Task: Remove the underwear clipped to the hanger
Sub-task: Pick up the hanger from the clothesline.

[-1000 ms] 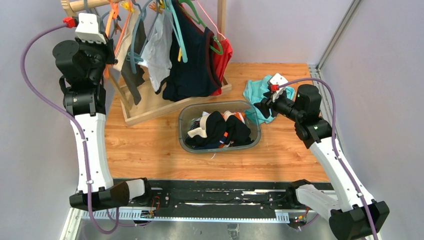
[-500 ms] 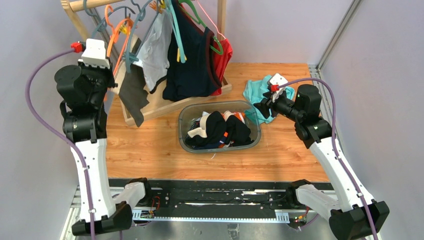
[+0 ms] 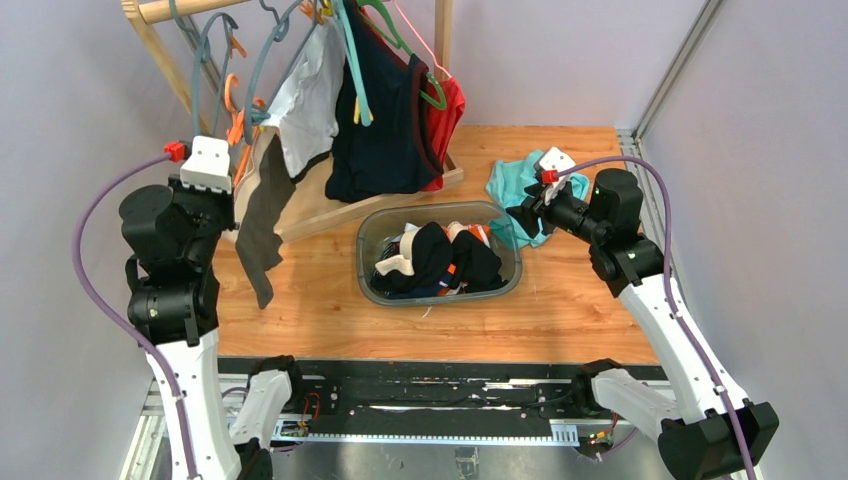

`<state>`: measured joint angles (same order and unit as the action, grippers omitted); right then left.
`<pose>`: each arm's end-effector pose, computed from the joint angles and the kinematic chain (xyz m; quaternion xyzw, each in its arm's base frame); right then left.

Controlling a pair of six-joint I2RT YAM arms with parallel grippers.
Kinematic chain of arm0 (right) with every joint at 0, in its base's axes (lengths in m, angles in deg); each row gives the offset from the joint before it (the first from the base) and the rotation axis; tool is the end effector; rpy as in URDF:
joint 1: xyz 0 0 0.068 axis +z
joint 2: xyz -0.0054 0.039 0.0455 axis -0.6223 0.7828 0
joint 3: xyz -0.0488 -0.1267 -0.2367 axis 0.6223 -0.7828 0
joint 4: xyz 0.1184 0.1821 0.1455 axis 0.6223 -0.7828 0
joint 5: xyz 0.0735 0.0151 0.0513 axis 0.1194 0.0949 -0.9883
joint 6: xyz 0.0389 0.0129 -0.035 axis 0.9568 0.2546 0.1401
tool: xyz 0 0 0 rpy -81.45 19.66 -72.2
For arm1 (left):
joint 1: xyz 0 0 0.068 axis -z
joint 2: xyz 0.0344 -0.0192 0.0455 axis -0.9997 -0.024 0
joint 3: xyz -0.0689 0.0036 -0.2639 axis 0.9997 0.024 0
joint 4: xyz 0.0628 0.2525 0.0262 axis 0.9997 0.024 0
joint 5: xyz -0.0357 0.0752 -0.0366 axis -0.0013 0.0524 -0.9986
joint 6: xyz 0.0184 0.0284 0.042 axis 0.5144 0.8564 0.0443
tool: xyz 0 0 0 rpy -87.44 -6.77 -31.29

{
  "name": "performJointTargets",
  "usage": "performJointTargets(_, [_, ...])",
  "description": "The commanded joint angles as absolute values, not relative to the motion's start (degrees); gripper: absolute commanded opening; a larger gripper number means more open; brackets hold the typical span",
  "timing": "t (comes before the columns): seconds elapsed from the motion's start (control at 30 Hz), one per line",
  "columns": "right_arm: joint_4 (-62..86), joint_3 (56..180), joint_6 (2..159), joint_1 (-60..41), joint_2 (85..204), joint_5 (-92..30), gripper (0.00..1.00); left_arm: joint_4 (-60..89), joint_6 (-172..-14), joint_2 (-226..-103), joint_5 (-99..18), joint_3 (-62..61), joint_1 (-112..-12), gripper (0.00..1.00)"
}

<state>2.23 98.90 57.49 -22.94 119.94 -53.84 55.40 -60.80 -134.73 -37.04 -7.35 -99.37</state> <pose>0.2080 0.0766 0.3767 -0.3645 0.6650 0.1984 0.6210 0.1168 0.0193 0.4755 0.0925 0.7360 0.1528 0.6530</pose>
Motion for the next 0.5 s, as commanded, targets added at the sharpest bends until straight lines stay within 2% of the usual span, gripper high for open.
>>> performJointTargets(0.0, [3.9, 98.3, 58.6, -23.8, 119.2, -55.2, 0.56, 60.1, -58.2, -131.3, -35.0, -6.8, -99.7, 0.00])
performJointTargets(0.3, [3.9, 98.3, 58.8, -23.9, 119.3, -55.8, 0.56, 67.6, -56.3, -127.6, -31.0, -4.7, -99.7, 0.00])
performJointTargets(0.47, [3.9, 98.3, 58.7, -23.9, 119.4, -55.9, 0.56, 72.2, -55.0, -126.8, -36.3, -4.8, -99.7, 0.00])
